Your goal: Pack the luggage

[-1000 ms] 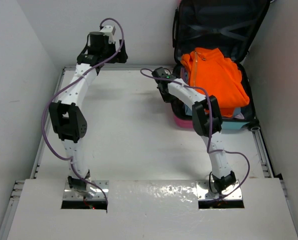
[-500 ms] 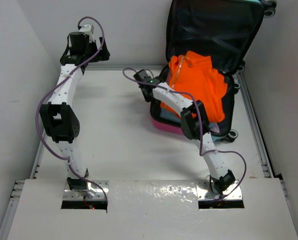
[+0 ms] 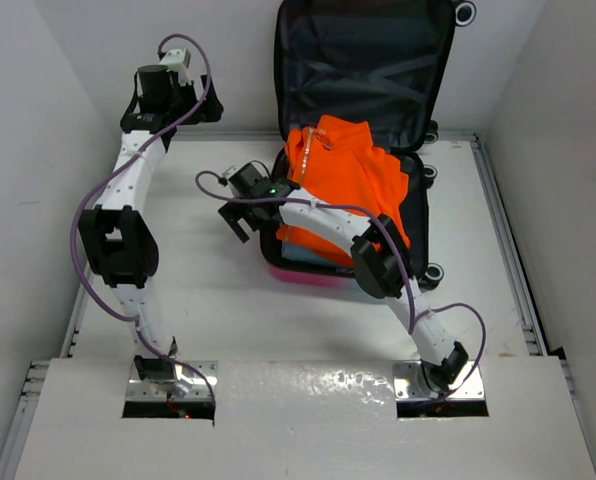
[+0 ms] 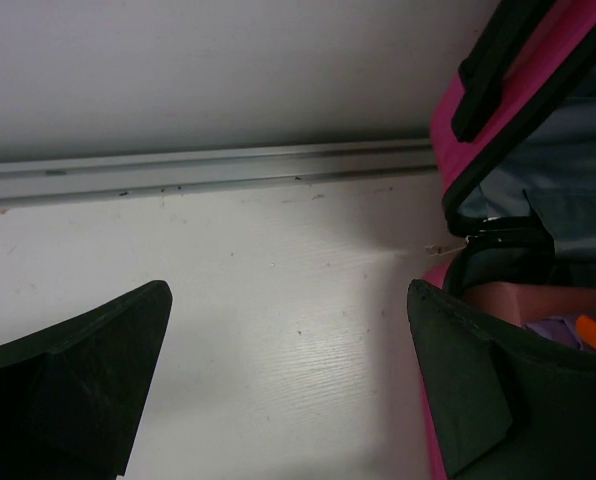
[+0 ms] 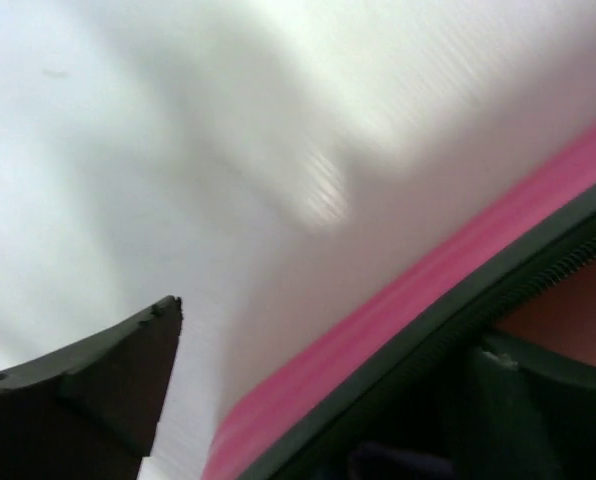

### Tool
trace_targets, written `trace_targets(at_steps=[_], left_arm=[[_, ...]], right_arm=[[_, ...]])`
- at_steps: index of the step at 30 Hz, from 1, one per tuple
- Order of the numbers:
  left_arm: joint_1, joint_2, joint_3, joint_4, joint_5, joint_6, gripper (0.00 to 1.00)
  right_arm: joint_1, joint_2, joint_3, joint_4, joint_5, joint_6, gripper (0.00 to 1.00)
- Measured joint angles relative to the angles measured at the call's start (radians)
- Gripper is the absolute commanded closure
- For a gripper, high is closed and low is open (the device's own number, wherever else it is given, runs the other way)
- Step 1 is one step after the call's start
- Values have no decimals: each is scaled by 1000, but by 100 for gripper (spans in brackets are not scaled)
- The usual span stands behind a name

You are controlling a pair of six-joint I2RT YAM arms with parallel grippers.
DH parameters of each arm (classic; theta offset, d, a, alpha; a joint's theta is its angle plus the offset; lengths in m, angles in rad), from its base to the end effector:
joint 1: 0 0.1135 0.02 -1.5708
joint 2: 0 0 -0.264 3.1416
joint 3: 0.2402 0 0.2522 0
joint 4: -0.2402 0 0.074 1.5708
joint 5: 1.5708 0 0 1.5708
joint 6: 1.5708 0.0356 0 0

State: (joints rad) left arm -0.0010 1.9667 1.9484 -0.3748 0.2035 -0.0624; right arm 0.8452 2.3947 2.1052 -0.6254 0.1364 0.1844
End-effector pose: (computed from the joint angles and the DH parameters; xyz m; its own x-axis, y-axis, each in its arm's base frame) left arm 0.4684 -0.0077 0.3709 -0.3940 -0.0607 -0.9171 0.1634 0.9773 -0.1349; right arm 0.3568 0.3950 0.1938 -0.6428 -0.4509 -0.6193 -0.5781 0.8160 0.0059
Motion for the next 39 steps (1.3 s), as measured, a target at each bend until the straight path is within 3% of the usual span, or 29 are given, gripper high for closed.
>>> trace_targets(at_steps=[7,11,15,17,18,20,21,23,24,26,31,39], left_arm=[[0,0,0,21,29,34,0],[7,0,0,28,47,35,0],[24,0,18,22,66,34,0],[34,0,38,19,71,37,0],[37,0,46,18,74,39,0],[42,-6,49,10,84,55,4],[43,-9,47,-2,93,65,9],[46,-21,35,-25,116,87,17],[45,-32,17,-37,131,102,26],[40,-56,-21,-80,152,141,32],[-18,-148,-211,-158,178,240,34],[-133,-189,-433,-275,247,316,31]], right_arm=[[11,-125,-40,82,-106,-55,1],[34,-282,-48,191,-214,-81,1],[11,-455,-5,195,-369,-84,3],[-65,-548,-12,203,-467,-59,42],[-126,-599,-40,218,-510,-35,67],[-261,-683,-97,231,-546,14,80],[-341,-710,-117,235,-549,37,80],[-481,-725,-132,240,-521,72,66],[-545,-719,-138,248,-498,86,66],[-642,-686,-144,258,-431,98,46],[-793,-517,-124,336,-274,116,50],[-958,-223,-15,503,-213,166,47]])
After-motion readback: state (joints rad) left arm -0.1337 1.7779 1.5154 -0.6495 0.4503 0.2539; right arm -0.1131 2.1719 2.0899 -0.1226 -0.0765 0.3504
